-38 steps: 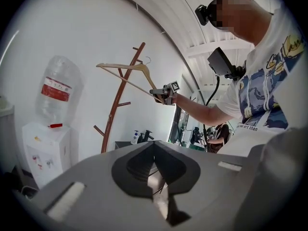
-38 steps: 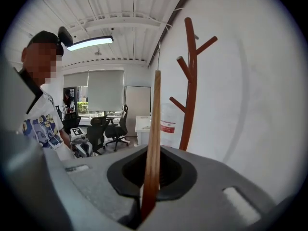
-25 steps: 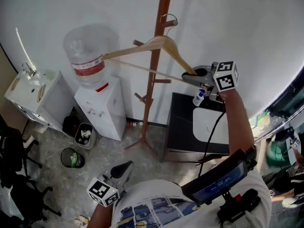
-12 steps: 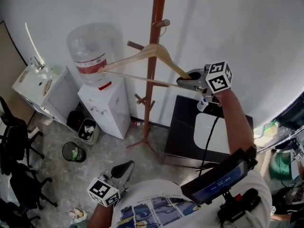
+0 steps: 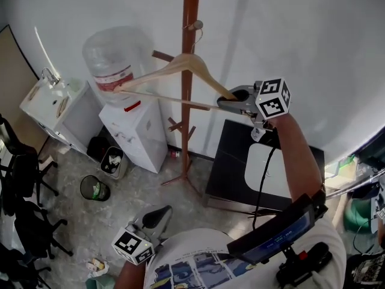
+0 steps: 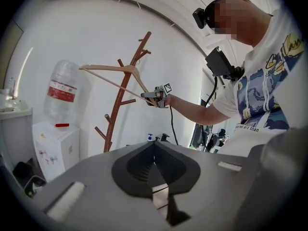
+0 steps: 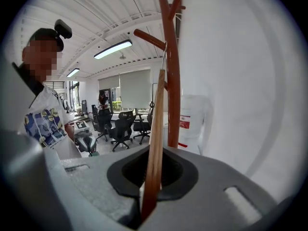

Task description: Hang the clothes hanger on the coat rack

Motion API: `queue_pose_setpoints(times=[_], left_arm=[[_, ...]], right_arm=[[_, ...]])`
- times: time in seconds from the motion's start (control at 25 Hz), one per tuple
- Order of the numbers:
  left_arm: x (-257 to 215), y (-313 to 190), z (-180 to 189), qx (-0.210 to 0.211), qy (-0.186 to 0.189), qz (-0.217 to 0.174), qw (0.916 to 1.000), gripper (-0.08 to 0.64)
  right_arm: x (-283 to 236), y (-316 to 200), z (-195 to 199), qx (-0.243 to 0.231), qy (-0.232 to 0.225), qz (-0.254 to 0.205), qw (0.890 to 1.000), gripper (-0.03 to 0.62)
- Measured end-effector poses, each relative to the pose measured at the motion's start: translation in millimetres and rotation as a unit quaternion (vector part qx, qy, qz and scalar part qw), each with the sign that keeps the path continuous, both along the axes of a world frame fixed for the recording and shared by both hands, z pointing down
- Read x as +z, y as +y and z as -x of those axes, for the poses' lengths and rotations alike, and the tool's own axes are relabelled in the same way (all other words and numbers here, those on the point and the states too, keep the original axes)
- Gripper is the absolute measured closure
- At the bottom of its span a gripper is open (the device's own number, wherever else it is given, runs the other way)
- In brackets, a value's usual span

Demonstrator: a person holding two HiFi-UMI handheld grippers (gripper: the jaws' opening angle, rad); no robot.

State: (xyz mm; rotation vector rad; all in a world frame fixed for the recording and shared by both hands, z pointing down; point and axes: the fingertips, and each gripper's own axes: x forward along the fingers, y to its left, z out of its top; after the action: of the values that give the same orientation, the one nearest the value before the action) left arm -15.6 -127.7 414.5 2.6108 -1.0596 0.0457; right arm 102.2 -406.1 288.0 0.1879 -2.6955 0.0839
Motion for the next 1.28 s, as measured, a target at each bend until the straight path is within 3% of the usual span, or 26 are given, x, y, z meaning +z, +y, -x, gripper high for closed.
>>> queue_pose_setpoints(times=[0.28, 0.4, 0.68, 1.0, 1.28], left_arm=[[2.2, 4.6, -17.9, 0.012, -0.008, 0.009, 0.9999, 0.557], [1.6, 4.5, -22.7, 0.026, -0.016, 0.010, 0.9995, 0.557], [-5.2, 2.9, -31.9, 0.066, -0.026, 0.009, 0.9975, 0.557], [-5.6, 3.9, -36.5, 0.119, -0.029, 0.012, 0.9924, 0.557], [-2.8, 11.8, -27.6, 0.168, -0.024, 0.009, 0.9855, 0.557]], right_arm=[[0.6, -4.2, -10.2, 0.011, -0.051, -0.014, 0.999, 0.526], [-2.8, -7.1, -23.5, 0.041, -0.074, -0.029, 0.996, 0.481], [2.7, -10.5, -64.7, 0.119, -0.092, -0.039, 0.988, 0.446], [25.3, -1.8, -132.3, 0.233, -0.095, -0.029, 0.967, 0.440], [57.3, 41.5, -175.1, 0.336, -0.070, -0.036, 0.939, 0.440]])
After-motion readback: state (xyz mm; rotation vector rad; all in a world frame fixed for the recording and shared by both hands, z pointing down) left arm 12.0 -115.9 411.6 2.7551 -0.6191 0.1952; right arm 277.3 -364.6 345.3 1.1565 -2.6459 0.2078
